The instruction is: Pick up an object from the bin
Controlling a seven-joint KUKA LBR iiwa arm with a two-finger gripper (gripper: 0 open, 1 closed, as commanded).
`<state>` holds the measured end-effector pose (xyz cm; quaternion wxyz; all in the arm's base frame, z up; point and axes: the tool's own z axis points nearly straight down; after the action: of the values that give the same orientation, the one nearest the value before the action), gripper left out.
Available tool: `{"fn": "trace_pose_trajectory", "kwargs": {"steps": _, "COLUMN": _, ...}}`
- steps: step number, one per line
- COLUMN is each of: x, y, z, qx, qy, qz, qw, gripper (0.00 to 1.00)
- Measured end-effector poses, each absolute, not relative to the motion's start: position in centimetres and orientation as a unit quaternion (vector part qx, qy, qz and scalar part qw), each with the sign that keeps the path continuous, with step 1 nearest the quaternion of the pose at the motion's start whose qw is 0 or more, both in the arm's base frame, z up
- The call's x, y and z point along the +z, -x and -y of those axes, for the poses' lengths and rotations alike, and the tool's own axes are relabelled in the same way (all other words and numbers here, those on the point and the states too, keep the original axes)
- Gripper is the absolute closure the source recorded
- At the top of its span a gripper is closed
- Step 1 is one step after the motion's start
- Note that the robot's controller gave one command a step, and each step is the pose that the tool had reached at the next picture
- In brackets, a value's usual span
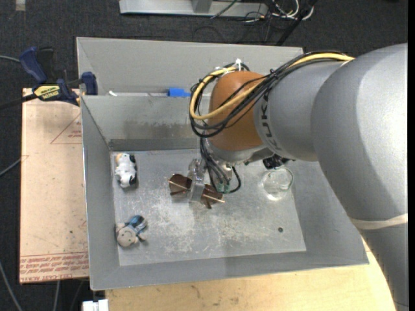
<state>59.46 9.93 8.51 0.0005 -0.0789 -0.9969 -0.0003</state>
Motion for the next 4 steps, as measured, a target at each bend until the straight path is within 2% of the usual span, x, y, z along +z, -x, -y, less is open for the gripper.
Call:
{"fn": "trace_pose_trajectory", "kwargs": {"steps": 2, "x": 9.4, "y": -59.5, "z": -9.9, "qx": -0.001, "qy": 0.079, "qz": 0.997, "qw": -0.001, "gripper": 1.0}}
{"fn": "trace_pose_trajectory", "kwargs": {"steps": 4, "x": 12.0, "y": -59.5, "z": -9.9, "qx": 0.0, "qy": 0.079, "qz": 0.997, "qw": 0.001, "gripper": 1.0}}
